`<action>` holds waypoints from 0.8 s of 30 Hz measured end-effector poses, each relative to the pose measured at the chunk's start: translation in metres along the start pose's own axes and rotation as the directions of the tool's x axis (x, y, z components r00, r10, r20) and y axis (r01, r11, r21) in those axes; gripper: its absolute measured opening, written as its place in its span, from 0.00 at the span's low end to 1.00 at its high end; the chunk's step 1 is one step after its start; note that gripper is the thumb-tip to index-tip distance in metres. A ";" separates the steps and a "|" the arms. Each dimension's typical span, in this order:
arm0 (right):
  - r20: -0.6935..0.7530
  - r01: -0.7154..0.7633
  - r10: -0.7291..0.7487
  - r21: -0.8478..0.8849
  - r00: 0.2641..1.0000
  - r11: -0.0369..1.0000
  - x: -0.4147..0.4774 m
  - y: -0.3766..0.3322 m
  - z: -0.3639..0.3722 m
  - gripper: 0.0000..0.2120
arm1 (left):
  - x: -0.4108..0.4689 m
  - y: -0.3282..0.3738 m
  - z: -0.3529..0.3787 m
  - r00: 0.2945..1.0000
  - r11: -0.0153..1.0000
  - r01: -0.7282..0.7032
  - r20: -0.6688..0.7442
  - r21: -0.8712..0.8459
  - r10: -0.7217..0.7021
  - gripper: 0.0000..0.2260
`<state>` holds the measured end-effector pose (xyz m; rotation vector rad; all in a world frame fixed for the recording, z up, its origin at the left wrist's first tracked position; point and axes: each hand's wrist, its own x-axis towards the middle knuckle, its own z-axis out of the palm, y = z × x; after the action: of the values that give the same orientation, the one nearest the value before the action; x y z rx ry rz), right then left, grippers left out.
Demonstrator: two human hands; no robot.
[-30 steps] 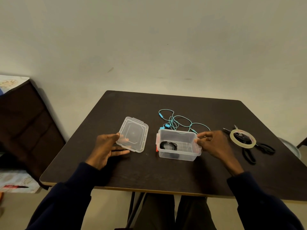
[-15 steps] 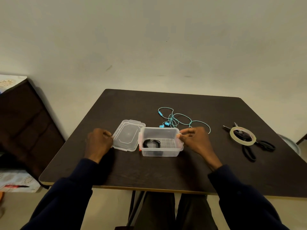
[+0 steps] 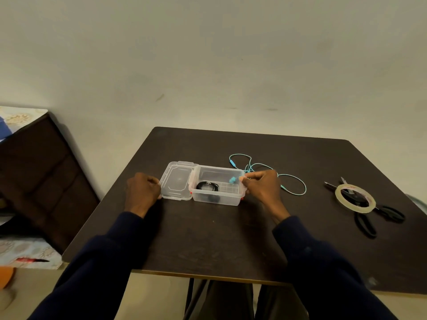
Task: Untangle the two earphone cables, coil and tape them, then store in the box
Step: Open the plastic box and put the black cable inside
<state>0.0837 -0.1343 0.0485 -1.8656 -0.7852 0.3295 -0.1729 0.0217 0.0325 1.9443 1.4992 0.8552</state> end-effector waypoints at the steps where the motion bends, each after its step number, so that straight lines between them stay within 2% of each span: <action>1: 0.012 0.002 -0.002 -0.003 1.000 1.000 0.003 -0.001 0.004 0.04 | 0.003 -0.001 -0.001 1.000 1.000 0.009 -0.014 0.000 -0.009 0.10; 6: 0.063 0.020 -0.018 -0.036 0.998 0.999 0.015 -0.008 0.030 0.03 | 0.018 -0.014 -0.009 0.997 0.998 0.064 -0.049 -0.015 -0.065 0.11; 10: 0.058 0.047 -0.043 -0.062 0.997 0.997 0.024 -0.016 0.047 0.05 | 0.026 -0.023 -0.014 0.995 0.999 0.041 -0.088 -0.003 -0.041 0.11; 17: 0.006 0.018 -0.017 -0.112 1.000 0.994 0.050 -0.015 0.042 0.04 | 0.036 -0.024 -0.007 0.999 0.999 -0.019 0.031 -0.050 0.020 0.11; 24: 0.012 0.018 -0.017 -0.140 1.000 0.990 0.061 -0.015 0.046 0.06 | 0.053 -0.034 0.000 1.000 0.995 -0.007 0.027 -0.101 0.009 0.07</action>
<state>0.0986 -0.0578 0.0499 -1.9883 -0.8501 0.2798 -0.1847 0.0813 0.0152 1.8825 1.4063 0.8870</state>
